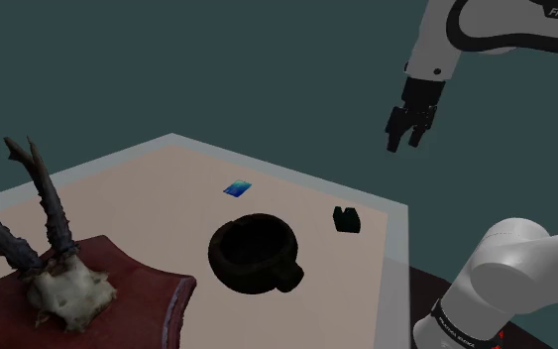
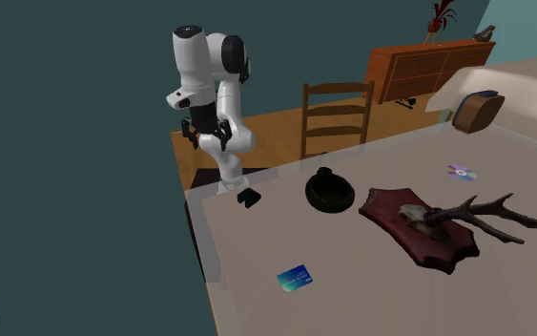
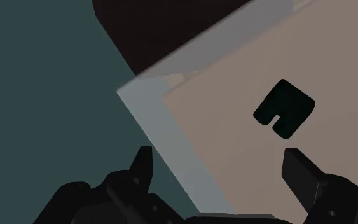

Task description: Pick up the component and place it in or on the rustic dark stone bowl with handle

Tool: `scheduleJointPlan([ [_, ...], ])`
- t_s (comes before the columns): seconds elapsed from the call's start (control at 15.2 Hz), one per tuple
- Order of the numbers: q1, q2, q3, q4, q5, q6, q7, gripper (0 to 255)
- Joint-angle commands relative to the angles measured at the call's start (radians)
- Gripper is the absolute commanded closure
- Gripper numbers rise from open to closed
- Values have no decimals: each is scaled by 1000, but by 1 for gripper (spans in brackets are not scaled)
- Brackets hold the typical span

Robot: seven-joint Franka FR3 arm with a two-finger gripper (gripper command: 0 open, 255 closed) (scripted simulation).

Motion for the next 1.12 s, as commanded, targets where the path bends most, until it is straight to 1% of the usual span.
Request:
scheduleJointPlan([
  [0.0,0,0,0,0,0,0,0,0],
  [0.26,-14,-38,78,-129,63,105,150,0],
  [0.53,-22,-45,164,-235,132,220,297,0],
  [0.92,-29,13,310,-344,238,418,515,0],
  [0.99,-30,25,328,-352,249,442,540,0],
  [1.06,-30,28,331,-364,252,456,539,0],
])
